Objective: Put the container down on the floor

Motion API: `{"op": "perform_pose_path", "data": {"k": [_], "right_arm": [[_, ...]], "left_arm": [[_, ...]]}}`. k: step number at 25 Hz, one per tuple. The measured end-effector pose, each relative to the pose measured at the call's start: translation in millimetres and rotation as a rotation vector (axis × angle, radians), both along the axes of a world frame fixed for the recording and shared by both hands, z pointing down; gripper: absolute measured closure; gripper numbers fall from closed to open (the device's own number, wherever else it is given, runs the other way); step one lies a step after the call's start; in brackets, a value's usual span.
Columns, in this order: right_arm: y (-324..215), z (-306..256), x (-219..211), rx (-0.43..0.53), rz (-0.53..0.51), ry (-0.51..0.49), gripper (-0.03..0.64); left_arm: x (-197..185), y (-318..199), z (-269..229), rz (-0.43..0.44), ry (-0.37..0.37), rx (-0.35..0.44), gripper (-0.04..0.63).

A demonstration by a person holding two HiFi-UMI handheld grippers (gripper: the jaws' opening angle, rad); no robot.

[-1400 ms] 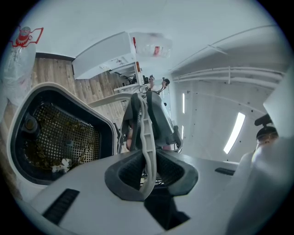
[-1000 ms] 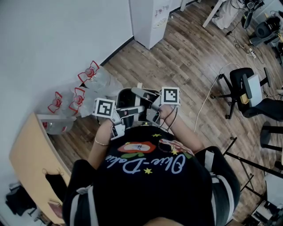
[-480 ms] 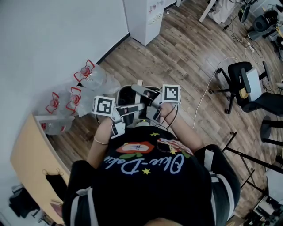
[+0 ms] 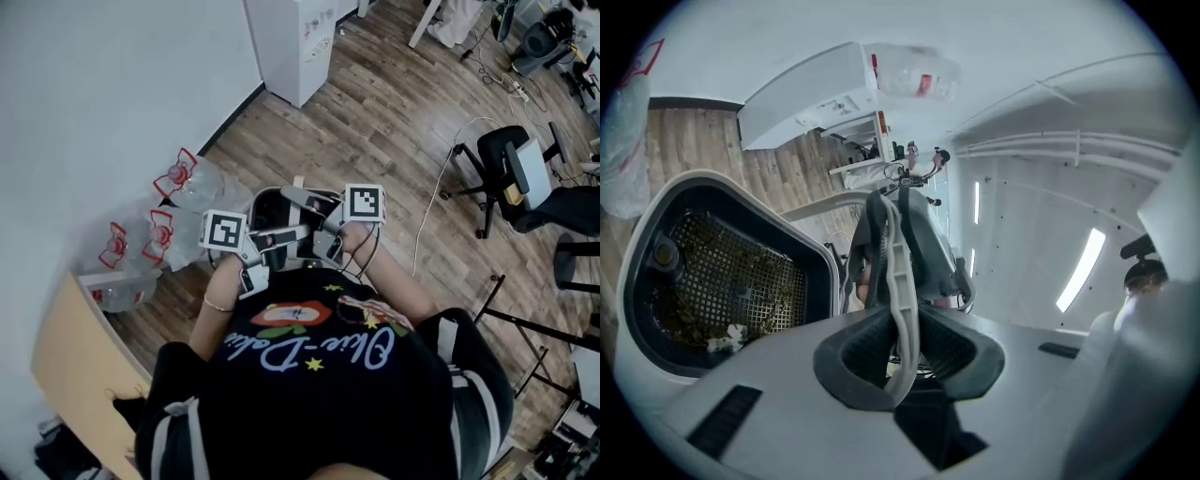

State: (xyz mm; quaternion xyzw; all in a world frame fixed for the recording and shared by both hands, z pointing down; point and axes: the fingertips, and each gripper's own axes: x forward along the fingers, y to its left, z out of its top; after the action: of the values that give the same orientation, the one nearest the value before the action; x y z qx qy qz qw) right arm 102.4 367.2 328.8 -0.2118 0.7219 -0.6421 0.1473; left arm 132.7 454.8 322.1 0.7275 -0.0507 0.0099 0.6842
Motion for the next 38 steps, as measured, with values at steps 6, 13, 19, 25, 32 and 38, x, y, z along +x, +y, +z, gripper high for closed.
{"op": "perform_pose_path", "data": {"k": [6,13,19,25,32,38], "right_arm": [[-38.8,1.3,-12.2,0.001,0.012,0.030,0.557],[-78.7,8.2,-31.2,-0.014,0.007,0.050,0.557],[-120.5,14.9,-44.0,-0.010,0.016,0.058,0.557],[-161.2,23.7,-48.9,-0.042,0.034,0.098,0.557],[-174.9,10.7,-54.5,-0.033,0.045,0.091,0.557],[-222.4,12.7,-76.3,-0.045,0.057,0.098,0.557]], "left_arm": [[-13.2,-38.3,-0.5,0.013,0.024,-0.007,0.528],[-33.4,-78.2,5.6,0.011,0.029,-0.026,0.528],[-46.1,-118.6,12.6,0.036,0.049,-0.044,0.528],[-55.5,-161.1,16.8,0.055,0.062,-0.057,0.529],[-59.7,-174.1,7.4,0.061,0.072,-0.051,0.529],[-82.0,-221.3,9.3,0.075,0.077,-0.054,0.529]]}}
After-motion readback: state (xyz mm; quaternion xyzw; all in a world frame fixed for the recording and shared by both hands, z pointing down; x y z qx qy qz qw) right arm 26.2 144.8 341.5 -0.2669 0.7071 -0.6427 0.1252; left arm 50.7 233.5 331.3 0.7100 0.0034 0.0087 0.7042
